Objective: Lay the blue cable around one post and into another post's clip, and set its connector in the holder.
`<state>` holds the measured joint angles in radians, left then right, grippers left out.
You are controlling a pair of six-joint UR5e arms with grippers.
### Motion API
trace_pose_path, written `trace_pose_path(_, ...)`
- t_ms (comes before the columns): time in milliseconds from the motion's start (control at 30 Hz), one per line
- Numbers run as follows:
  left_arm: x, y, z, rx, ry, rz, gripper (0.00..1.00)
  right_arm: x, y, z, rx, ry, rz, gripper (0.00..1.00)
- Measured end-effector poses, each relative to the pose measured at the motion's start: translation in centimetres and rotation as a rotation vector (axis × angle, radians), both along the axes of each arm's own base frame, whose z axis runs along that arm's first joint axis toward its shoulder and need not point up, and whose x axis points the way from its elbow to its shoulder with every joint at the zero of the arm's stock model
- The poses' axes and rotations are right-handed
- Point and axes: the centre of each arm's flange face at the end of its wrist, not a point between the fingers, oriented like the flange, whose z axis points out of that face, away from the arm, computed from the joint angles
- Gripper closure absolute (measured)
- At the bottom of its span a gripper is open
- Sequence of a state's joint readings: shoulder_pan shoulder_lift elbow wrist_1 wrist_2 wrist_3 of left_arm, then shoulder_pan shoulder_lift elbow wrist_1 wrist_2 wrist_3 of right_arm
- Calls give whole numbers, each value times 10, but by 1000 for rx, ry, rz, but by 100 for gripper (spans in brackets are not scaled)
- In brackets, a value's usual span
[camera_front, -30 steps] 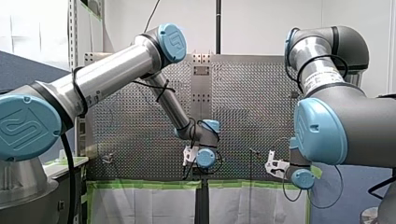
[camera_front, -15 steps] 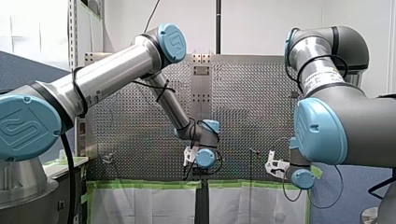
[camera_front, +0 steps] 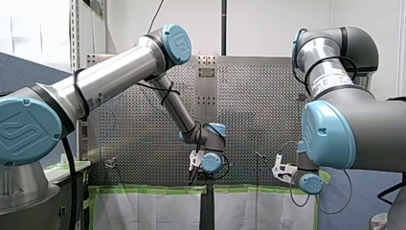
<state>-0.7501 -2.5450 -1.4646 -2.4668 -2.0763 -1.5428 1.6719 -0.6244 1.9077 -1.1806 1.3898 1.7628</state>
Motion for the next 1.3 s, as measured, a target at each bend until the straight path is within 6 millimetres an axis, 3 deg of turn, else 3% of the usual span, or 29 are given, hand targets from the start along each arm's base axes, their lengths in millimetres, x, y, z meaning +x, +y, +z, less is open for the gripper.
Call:
trace_pose_path(233,0,-3,0,-13,7,-33,98,0,0,0,-1,0,-1,100)
trace_pose_path(300,0,-3,-1,-19,9,-37,88,-1,0,0,-1,0,-1,100)
trace_pose_path(333,1,-3,-1,-22,10,-39,88,-1,0,0,-1,0,-2,100)
trace_pose_path(367,1,-3,0,-25,11,-42,72,-1,0,0,-1,0,-2,100)
trace_pose_path(400,1,-3,0,-27,12,-44,66,-1,-1,0,-1,0,-3,100)
trace_pose_path(467,1,-3,0,-26,14,-46,62,-2,-1,0,-1,0,-4,100)
trace_pose_path(933,-2,-3,-1,-18,21,-42,59,-5,-2,0,-1,2,-13,100)
trace_pose_path(1133,-2,-3,-1,-18,20,-40,71,-4,-1,0,2,3,-11,100)
trace_pose_path(1200,-1,-3,-1,-18,20,-39,88,-3,-1,-1,3,4,-10,100)
trace_pose_path(1233,-1,-3,-1,-18,19,-39,88,-3,-1,-1,3,4,-10,100)
trace_pose_path(1300,-1,-3,-1,-18,19,-40,100,-3,-1,-1,3,4,-10,100)
